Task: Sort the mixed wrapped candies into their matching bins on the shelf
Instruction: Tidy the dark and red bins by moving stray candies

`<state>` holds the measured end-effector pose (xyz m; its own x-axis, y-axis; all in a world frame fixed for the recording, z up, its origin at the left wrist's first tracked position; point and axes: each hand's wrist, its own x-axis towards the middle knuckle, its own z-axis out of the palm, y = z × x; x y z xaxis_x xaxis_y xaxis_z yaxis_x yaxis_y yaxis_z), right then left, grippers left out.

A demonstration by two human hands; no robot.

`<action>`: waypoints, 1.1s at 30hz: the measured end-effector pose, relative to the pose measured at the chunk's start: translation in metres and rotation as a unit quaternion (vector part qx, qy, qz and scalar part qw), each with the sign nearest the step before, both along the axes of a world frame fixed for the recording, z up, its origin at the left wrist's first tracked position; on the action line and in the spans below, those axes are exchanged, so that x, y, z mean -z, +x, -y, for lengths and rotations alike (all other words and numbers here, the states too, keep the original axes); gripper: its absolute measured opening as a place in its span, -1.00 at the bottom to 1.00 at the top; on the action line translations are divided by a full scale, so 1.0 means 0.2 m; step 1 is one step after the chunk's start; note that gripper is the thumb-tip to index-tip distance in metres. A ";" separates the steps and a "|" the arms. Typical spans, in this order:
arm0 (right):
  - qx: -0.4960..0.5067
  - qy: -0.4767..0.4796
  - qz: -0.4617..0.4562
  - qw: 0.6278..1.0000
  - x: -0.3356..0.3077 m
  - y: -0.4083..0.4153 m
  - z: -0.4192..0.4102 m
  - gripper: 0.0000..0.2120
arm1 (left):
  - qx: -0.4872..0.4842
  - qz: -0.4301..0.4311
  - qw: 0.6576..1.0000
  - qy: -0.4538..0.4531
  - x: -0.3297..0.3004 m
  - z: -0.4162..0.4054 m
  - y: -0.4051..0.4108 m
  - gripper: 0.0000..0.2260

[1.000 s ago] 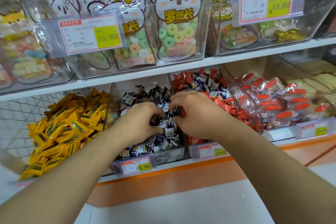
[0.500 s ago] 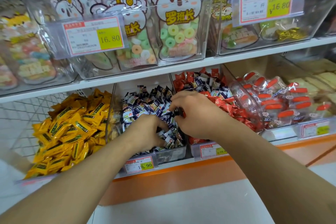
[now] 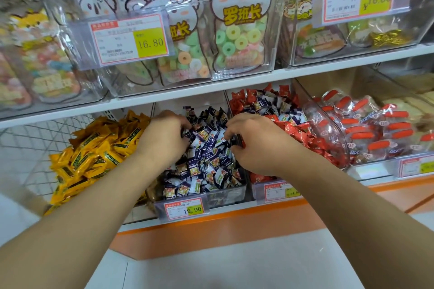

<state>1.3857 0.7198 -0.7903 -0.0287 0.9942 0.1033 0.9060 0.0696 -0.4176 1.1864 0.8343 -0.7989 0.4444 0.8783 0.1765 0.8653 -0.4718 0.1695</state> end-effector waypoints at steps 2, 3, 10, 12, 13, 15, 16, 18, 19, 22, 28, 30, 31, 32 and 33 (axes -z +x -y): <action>0.002 0.000 0.001 1.000 0.00 0.00 0.00 -0.72 | 0.042 -0.002 0.999 0.020 0.05 0.03 0.01 -0.62; 0.003 0.000 0.002 1.000 0.01 0.00 -0.01 -0.72 | 0.078 0.004 0.997 0.027 0.07 0.06 0.02 -0.64; 0.000 -0.004 -0.011 1.000 0.02 0.00 -0.02 -0.75 | 0.208 -0.115 0.959 -0.154 0.23 0.12 0.10 -0.38; 0.001 -0.001 -0.014 1.000 0.02 0.00 -0.01 -0.74 | 0.206 -0.126 0.958 -0.153 0.24 0.11 0.12 -0.46; 0.001 0.001 -0.015 1.000 0.01 0.00 -0.01 -0.73 | 0.203 -0.130 0.959 -0.150 0.23 0.11 0.12 -0.50; -0.002 0.000 -0.014 1.000 0.01 0.00 -0.01 -0.73 | 0.194 -0.122 0.963 -0.139 0.22 0.11 0.13 -0.56; -0.003 -0.001 -0.013 1.000 0.01 0.00 -0.01 -0.73 | 0.189 -0.110 0.966 -0.135 0.23 0.11 0.13 -0.59; -0.001 -0.002 -0.014 1.000 0.01 0.01 -0.01 -0.74 | 0.168 -0.081 0.973 -0.137 0.22 0.11 0.13 -0.64; 0.001 0.000 -0.016 1.000 0.02 0.01 -0.01 -0.74 | 0.154 -0.065 0.977 -0.135 0.21 0.11 0.12 -0.65; -0.001 0.001 -0.018 1.000 0.02 0.01 -0.01 -0.75 | 0.082 -0.012 0.988 -0.131 0.16 0.10 0.10 -0.61; -0.006 0.002 -0.011 1.000 0.01 0.01 -0.01 -0.74 | -0.006 0.042 0.997 -0.058 0.00 0.01 0.05 -0.67; -0.005 0.001 -0.010 1.000 0.01 0.00 -0.01 -0.73 | -0.012 0.021 1.000 -0.017 -0.02 -0.03 0.02 -0.69; -0.004 0.001 -0.009 1.000 0.01 0.00 -0.01 -0.73 | -0.008 0.007 1.000 -0.003 -0.02 -0.04 0.01 -0.69; -0.004 0.000 -0.008 1.000 0.01 0.00 -0.01 -0.73 | -0.001 -0.011 1.000 0.001 -0.01 -0.05 0.01 -0.67; -0.004 0.000 -0.006 1.000 0.01 0.00 -0.01 -0.72 | 0.010 -0.029 1.000 -0.004 0.00 -0.04 0.01 -0.64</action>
<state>1.3860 0.7218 -0.7918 -0.0350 0.9941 0.1029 0.9000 0.0761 -0.4292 1.1884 0.8430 -0.7996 0.4708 0.8704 0.1439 0.8642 -0.4879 0.1234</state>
